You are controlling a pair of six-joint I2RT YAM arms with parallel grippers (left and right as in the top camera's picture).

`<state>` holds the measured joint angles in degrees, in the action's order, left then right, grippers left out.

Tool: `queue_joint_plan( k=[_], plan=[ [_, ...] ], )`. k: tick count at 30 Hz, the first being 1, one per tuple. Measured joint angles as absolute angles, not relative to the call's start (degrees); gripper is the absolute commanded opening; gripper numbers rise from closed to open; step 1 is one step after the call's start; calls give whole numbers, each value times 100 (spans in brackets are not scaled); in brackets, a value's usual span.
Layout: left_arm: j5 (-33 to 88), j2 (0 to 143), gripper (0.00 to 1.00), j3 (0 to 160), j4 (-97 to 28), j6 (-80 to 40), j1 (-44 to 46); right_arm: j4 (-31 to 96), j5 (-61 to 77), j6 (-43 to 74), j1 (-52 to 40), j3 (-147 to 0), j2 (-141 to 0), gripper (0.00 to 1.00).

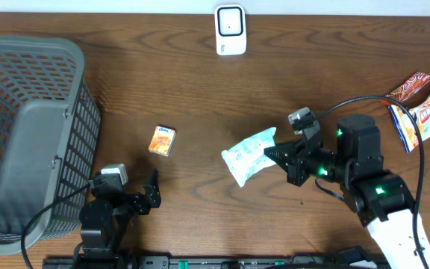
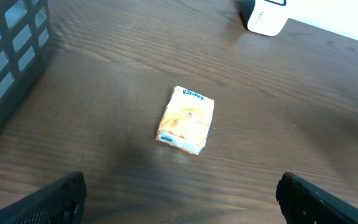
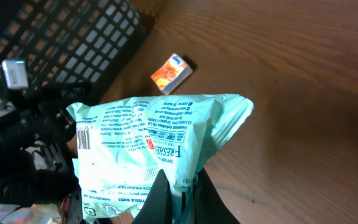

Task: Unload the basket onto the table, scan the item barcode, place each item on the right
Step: 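Hold the wipes pack up and turn it rightward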

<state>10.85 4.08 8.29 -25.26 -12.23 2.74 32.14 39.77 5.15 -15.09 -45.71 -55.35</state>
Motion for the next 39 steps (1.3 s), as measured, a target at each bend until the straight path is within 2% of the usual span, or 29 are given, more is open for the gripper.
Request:
queue_joint_plan(
  k=[13,27,39],
  plan=[
    [1085,408,98,829,-2526,-1223,274,3208,3726,670,-2064,-4571,-5408,1],
    [1085,408,98,829,-2526,-1223,274,3033,3583,923,-2102,-4571,-5288,1],
    [1085,408,98,829,-2526,-1223,274,3758,3358,1026,-2104,-4571,-4786,1]
  ],
)
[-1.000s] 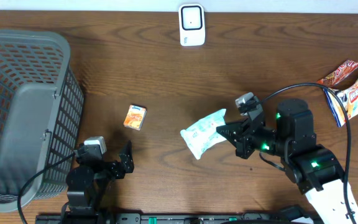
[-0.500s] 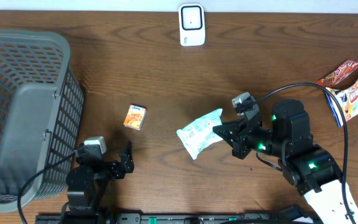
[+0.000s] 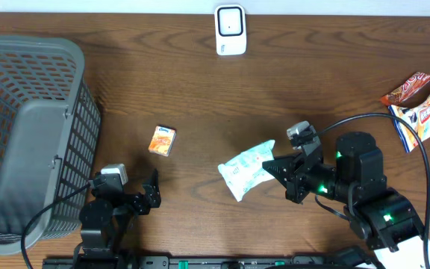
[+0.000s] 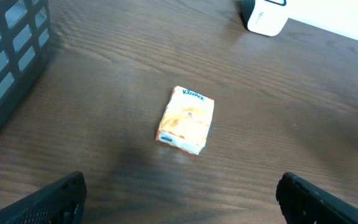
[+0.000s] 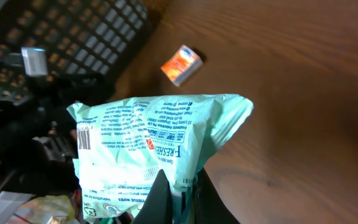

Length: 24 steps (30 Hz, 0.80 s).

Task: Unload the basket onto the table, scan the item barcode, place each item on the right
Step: 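Hold the wipes pack up and turn it rightward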

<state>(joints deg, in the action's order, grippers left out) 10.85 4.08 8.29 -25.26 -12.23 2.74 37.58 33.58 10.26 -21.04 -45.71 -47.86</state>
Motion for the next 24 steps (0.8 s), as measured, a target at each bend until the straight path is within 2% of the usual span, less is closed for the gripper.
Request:
queue_joint_plan(
  k=[24],
  plan=[
    [1085,408,98,829,-2526,-1223,274,3848,3142,1026,-2104,-4571,-4788,1]
  ],
)
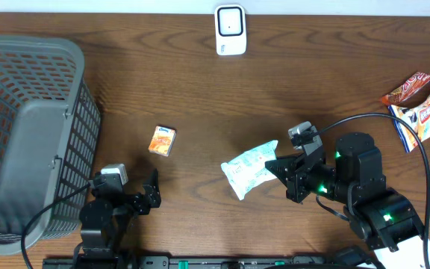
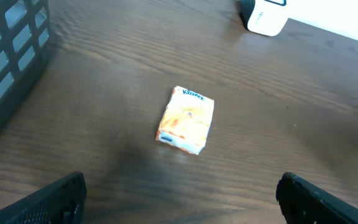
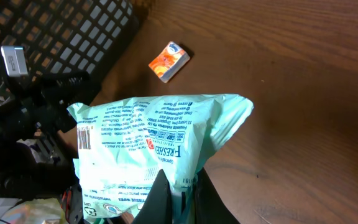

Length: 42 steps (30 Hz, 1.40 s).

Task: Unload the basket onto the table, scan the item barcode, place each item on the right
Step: 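Hold the wipes pack up and turn it rightward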

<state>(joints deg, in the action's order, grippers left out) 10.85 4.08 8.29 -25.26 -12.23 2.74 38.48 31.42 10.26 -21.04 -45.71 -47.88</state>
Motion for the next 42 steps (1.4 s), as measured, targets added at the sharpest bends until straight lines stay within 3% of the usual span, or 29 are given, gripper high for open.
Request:
queue_joint_plan(
  k=[42],
  plan=[
    [1085,408,98,829,-2526,-1223,274,3684,2567,1026,-2104,-4571,-5524,1]
  ],
)
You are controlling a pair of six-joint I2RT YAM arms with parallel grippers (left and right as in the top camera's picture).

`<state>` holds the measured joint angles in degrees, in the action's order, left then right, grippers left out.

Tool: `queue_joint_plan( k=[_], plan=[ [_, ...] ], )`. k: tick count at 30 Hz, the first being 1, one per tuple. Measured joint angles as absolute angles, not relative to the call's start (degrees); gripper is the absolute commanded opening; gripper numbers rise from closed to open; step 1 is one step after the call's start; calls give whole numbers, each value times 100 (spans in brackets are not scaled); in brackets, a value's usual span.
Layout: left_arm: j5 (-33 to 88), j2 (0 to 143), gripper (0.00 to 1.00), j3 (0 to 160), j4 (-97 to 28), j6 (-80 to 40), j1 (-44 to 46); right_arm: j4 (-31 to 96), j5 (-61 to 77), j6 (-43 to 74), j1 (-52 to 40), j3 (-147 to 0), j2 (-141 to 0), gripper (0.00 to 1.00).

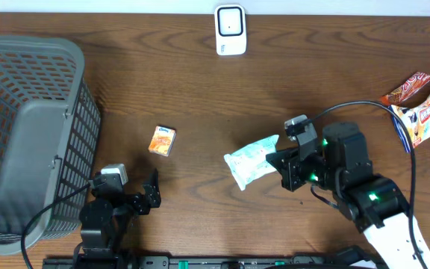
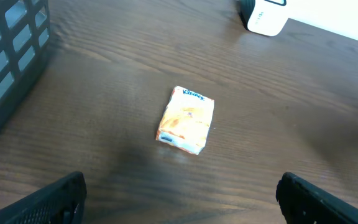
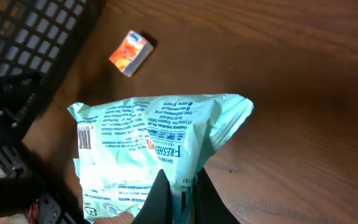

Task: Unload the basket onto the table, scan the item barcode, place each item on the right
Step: 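Hold the wipes pack up and turn it rightward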

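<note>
My right gripper (image 3: 180, 198) is shut on the edge of a pale green wipes packet (image 3: 154, 146), held above the table right of centre (image 1: 251, 158). Its printed back and a barcode on the left side face the right wrist camera. The white barcode scanner (image 1: 230, 30) stands at the table's far edge, its base also in the left wrist view (image 2: 265, 15). My left gripper (image 2: 179, 198) rests open near the front left, pointing at a small orange tissue pack (image 2: 186, 119).
A grey plastic basket (image 1: 28, 127) fills the left side. The orange tissue pack (image 1: 163, 140) lies between basket and packet. Snack packets (image 1: 422, 104) lie at the right edge. A black cable (image 1: 364, 108) loops over the right arm.
My right gripper with the green packet has shifted slightly toward the far side and turned; the tissue pack now sits farther up-left in its wrist view. The left arm has not moved.
Throughout, my right gripper stayed shut on the green packet above the table right of centre, shifting a little nearer, then back and slightly farther while its view swung over the basket side. The left gripper stayed open and still before the tissue pack.
</note>
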<state>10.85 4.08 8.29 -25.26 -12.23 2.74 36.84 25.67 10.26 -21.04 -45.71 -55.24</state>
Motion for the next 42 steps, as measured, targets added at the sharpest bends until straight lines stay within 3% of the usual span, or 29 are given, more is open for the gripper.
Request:
queue_joint_plan(
  k=[19,42],
  plan=[
    [1085,408,98,829,-2526,-1223,274,2250,2206,1026,-2104,-4571,-6563,1],
    [1085,408,98,829,-2526,-1223,274,1879,1538,1026,-2104,-4571,-6851,1]
  ],
)
